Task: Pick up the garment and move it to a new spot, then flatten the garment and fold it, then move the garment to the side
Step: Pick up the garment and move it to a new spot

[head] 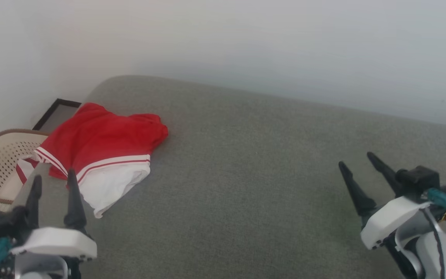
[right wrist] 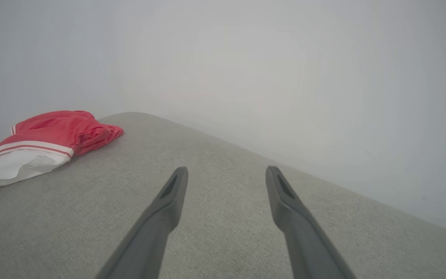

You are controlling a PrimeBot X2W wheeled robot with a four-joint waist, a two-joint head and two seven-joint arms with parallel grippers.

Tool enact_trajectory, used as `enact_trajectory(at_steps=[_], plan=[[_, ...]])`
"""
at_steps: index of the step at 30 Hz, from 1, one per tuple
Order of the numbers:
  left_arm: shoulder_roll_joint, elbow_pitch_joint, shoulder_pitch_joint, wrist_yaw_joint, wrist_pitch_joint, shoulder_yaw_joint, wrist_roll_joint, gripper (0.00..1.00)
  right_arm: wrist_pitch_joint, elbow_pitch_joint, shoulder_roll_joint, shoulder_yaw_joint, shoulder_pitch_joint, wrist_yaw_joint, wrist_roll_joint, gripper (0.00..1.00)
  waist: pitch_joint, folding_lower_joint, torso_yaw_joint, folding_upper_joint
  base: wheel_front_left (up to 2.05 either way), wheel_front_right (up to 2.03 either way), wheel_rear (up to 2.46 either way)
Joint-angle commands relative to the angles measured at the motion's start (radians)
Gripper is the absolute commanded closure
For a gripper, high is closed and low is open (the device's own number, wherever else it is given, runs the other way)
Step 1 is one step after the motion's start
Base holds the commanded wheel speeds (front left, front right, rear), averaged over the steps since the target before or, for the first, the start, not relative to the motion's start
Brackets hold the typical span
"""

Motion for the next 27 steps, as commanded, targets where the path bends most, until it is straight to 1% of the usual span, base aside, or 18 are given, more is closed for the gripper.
enact_trajectory(at_steps=[1,7,8,9,12,14,15,18,19,22,27], plan=[[-0.001,0.007,-0.023,-0.004,-0.003,0.009,-0.014,0.00,0.006,-0.015,-0.009,-0.007,-0.017,0.000,0.005,0.00,0.022,0.0000,-0.010,0.0000,0.00,0.00,0.00],[-0.008,0.051,-0.103,-0.014,-0.010,0.009,-0.028,0.00,0.020,-0.054,-0.050,-0.028,-0.036,0.000,0.013,0.00,0.093,0.0000,-0.036,0.0000,0.00,0.00,0.00],[-0.009,0.074,-0.144,-0.015,-0.012,0.011,-0.031,0.00,0.027,-0.073,-0.073,-0.039,-0.046,0.000,0.019,0.00,0.131,0.0000,-0.048,0.0000,0.00,0.00,0.00],[-0.009,0.074,-0.144,-0.015,-0.012,0.011,-0.031,0.00,0.027,-0.073,-0.073,-0.039,-0.046,0.000,0.019,0.00,0.131,0.0000,-0.048,0.0000,0.00,0.00,0.00],[-0.020,0.110,-0.211,-0.018,-0.017,0.011,-0.043,0.00,0.038,-0.103,-0.109,-0.047,-0.059,0.000,0.029,0.00,0.190,0.0000,-0.067,0.0000,0.00,0.00,0.00],[-0.013,0.144,-0.255,-0.015,-0.016,0.004,-0.031,0.00,0.044,-0.121,-0.133,-0.054,-0.066,0.000,0.036,0.00,0.228,0.0000,-0.079,0.0000,0.00,0.00,0.00],[-0.019,0.160,-0.278,-0.012,-0.015,0.006,-0.038,0.00,0.047,-0.130,-0.145,-0.057,-0.069,0.000,0.039,0.00,0.247,0.0000,-0.084,0.0000,0.00,0.00,0.00],[-0.013,0.225,-0.343,-0.008,0.007,-0.005,-0.030,0.00,0.053,-0.156,-0.181,-0.067,-0.082,0.000,0.053,0.00,0.299,0.0000,-0.100,0.0000,0.00,0.00,0.00],[-0.022,0.248,-0.369,-0.007,0.015,-0.007,-0.039,0.00,0.053,-0.163,-0.191,-0.073,-0.083,0.000,0.057,0.00,0.312,0.0000,-0.101,0.0000,0.00,0.00,0.00],[-0.020,0.323,-0.431,0.002,0.045,-0.017,-0.036,0.00,0.055,-0.181,-0.217,-0.081,-0.087,0.000,0.068,0.00,0.349,0.0000,-0.109,0.0000,0.00,0.00,0.00],[-0.010,0.492,-0.532,0.033,0.125,-0.033,-0.025,0.00,0.061,-0.208,-0.252,-0.090,-0.097,0.000,0.082,0.00,0.397,0.0000,-0.118,0.0000,0.00,0.00,0.00]])
